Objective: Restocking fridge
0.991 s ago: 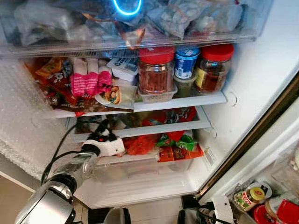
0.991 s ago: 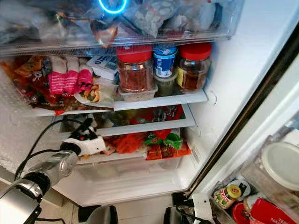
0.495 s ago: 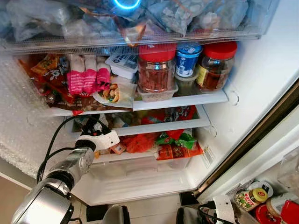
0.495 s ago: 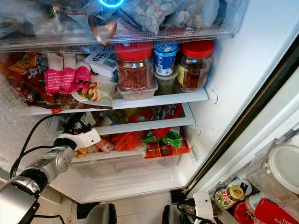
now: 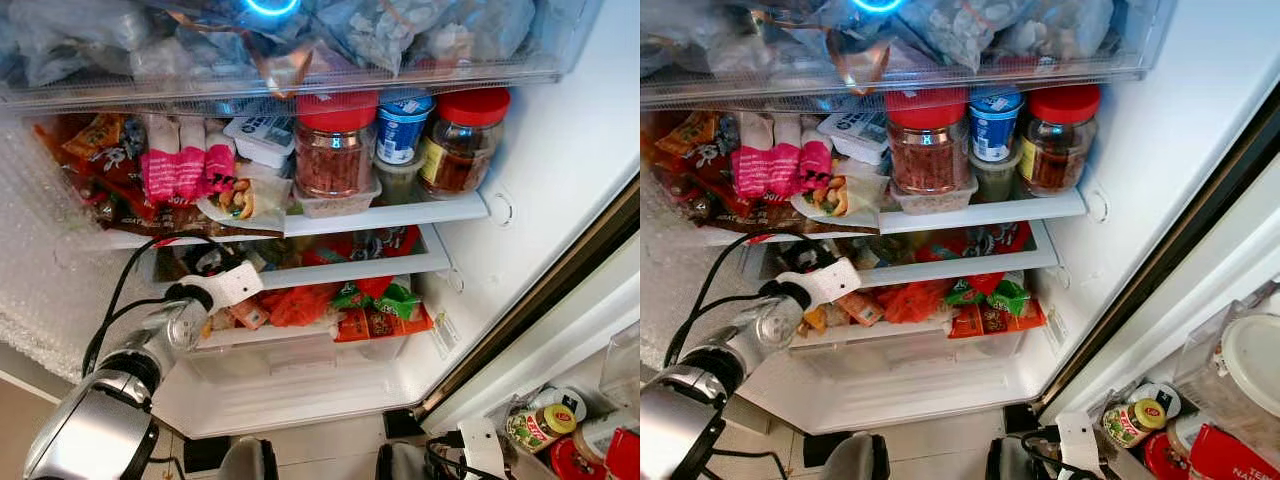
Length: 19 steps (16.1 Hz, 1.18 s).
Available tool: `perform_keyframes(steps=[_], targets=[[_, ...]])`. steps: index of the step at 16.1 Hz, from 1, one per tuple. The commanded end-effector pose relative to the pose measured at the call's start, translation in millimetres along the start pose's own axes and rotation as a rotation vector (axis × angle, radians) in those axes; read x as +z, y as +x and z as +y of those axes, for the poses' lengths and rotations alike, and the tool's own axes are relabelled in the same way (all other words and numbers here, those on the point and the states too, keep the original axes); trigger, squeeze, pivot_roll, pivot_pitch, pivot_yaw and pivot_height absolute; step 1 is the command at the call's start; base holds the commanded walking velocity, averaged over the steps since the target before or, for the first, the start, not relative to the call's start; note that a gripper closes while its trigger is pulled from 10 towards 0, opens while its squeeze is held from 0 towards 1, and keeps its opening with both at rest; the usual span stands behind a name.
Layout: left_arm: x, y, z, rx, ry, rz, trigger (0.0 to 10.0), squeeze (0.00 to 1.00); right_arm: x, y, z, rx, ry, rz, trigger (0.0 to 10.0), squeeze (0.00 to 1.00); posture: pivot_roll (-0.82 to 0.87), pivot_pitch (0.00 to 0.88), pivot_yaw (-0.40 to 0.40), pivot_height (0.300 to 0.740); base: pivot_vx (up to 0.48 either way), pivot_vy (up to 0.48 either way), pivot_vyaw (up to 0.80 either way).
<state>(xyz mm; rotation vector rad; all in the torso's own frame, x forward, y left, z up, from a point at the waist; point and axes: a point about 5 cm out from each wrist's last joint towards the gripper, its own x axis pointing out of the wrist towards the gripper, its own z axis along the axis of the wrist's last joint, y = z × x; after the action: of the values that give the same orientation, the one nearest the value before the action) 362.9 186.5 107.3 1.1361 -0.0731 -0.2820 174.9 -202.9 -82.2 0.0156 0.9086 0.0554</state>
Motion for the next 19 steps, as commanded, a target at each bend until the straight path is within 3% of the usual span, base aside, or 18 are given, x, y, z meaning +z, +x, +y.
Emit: perform_keyframes(steps=[1,2,8,12,15,16,19], targets=[[0,0.5,4.7,-0.005,0.015,-0.009,10.0,1.0,-27,-8.5,-10.3,-0.026,0.003,0.104,10.0,0.0,-0.13,0.133,-0.053,0.637,0.0,0.0,0.0],[-1,0.6,5.6,-0.003,0.038,-0.012,10.0,0.0,-27,-8.5,-10.1,-0.026,0.004,0.103,10.0,0.0,-0.13,0.133,-0.053,0.637,0.0,0.0,0.0],[-3,-3.1,5.3,0.026,0.046,-0.028,10.0,0.0,-25,-8.0,-9.7,-0.027,0.017,0.09,10.0,0.0,-0.13,0.127,-0.052,0.637,0.0,0.0,0.0],[-3,-5.3,4.4,0.056,-0.017,-0.03,10.0,0.0,-24,-7.5,-9.1,-0.028,0.019,0.086,10.0,0.0,-0.13,0.117,-0.047,0.637,0.0,0.0,0.0],[-7,-13.6,-9.5,0.071,-0.19,-0.012,10.0,0.0,-24,-7.1,-8.1,-0.027,0.021,0.084,10.0,0.0,-0.12,0.108,-0.041,0.637,0.0,0.0,0.0],[-6,-22.4,-23.9,0.082,-0.35,-0.023,10.0,0.0,-23,-6.8,-7.6,-0.027,0.022,0.083,10.0,0.0,-0.12,0.105,-0.041,0.637,0.0,0.0,0.0],[-8,-32.2,-43.6,0.06,-0.466,-0.001,10.0,0.0,-21,-6.0,-6.9,-0.024,0.018,0.082,10.0,0.0,-0.11,0.097,-0.037,0.637,0.0,0.0,0.0]])
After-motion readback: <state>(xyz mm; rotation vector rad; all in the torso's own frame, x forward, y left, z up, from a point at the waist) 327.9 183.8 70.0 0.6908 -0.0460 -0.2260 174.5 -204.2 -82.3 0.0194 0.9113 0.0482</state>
